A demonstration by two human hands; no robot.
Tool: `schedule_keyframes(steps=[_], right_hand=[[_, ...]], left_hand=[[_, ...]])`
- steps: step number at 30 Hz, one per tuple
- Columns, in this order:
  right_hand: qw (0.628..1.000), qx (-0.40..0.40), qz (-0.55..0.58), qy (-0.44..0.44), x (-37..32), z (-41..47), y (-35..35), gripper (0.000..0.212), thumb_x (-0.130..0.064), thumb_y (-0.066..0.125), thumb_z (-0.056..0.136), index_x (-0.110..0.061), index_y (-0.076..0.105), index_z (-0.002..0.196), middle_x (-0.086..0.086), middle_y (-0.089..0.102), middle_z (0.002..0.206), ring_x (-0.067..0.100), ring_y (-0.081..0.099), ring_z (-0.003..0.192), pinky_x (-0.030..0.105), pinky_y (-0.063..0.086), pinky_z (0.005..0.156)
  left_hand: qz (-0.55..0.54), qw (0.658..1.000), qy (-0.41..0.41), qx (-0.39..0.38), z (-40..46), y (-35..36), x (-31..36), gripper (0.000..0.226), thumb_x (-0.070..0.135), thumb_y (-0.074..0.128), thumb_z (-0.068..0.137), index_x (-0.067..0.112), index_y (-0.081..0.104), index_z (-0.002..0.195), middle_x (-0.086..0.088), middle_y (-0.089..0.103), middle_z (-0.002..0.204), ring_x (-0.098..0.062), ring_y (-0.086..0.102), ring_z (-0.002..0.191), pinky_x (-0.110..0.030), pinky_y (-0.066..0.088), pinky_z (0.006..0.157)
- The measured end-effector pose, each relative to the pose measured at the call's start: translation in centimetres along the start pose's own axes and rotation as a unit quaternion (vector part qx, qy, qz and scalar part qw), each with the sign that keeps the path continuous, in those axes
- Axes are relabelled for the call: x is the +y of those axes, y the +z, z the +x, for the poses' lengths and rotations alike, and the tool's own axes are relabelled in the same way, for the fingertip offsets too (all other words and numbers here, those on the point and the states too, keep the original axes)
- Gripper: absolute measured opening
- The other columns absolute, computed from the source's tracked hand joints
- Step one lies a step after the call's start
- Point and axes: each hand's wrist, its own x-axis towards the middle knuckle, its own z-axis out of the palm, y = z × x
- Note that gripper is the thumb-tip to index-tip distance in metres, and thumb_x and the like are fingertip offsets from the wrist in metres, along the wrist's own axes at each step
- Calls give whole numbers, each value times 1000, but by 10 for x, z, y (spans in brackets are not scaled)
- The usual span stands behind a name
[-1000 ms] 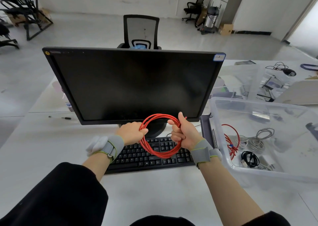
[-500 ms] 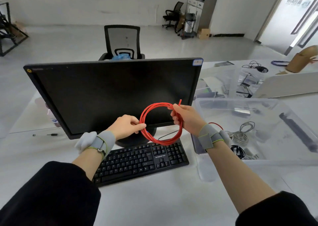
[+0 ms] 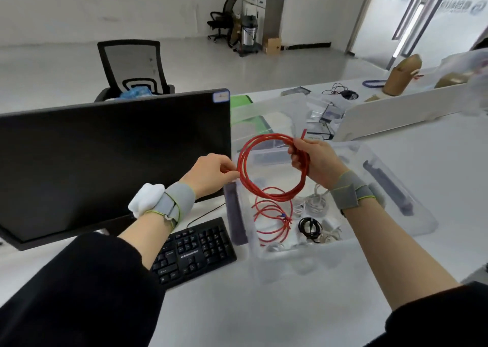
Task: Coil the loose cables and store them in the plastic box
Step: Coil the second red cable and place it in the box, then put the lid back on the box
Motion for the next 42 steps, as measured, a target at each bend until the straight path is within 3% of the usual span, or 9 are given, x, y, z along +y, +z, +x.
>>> schedule_keyframes(steps=[7,15,18,21,25,30,36,40,42], right_hand=[[989,22,-60,135,12,47,-82,28,-10,37,101,-6,57,82,3,49,63,5,46,39,14,38,43],[926,-11,-153,345,89,94,-106,29,-16,34,102,-14,53,79,-1,58,63,8,56,53,31,41,62],[905,-16,-175,387,118,109,-105,28,-13,37,101,-10,54,78,3,58,71,12,55,63,33,42,60],[894,16,-218,391,138,123,-104,24,-9,48,96,-6,55,73,7,53,68,15,52,61,35,45,59],[880,38,-281,382,161,134,-108,12,-15,59,90,-3,58,87,8,52,68,17,52,62,33,51,75],[855,77,-399,322,171,135,-107,31,-19,60,87,5,62,105,16,67,102,31,64,99,30,51,77],[832,106,-471,273,169,131,-102,42,-18,58,87,0,46,123,19,59,122,35,56,113,35,47,89],[823,68,-501,260,159,129,-103,13,-17,59,85,-6,53,84,14,58,88,31,61,89,30,42,67],[814,35,-518,258,151,124,-102,31,-19,55,87,-11,39,62,8,50,71,28,54,73,27,38,60]], left_hand=[[122,987,-57,-87,65,75,38,27,29,55,93,10,71,103,-7,69,105,-24,61,95,-35,51,86],[363,890,-130,-243,106,137,22,35,33,41,99,11,57,121,-7,59,124,-26,55,115,-34,37,96],[386,870,-157,-264,119,162,-1,27,27,39,99,15,51,79,-2,55,90,-20,56,90,-35,37,94],[342,883,-187,-261,129,174,-9,34,15,41,97,14,33,64,-2,38,72,-25,54,110,-40,32,105],[390,873,-153,-248,128,188,-26,20,10,40,86,9,49,104,1,59,83,-27,60,92,-46,24,107],[392,886,-134,-208,128,203,-33,26,9,44,85,8,46,110,-4,66,104,-26,63,96,-37,30,97],[394,890,-142,-180,126,206,-33,27,8,44,86,8,46,113,-5,64,110,-25,63,100,-34,35,90],[373,899,-156,-169,127,202,-30,28,9,45,87,8,45,115,-7,63,112,-27,62,101,-34,39,85],[356,907,-153,-165,127,197,-26,27,13,44,91,9,46,117,-9,60,116,-28,61,104,-33,39,82]])
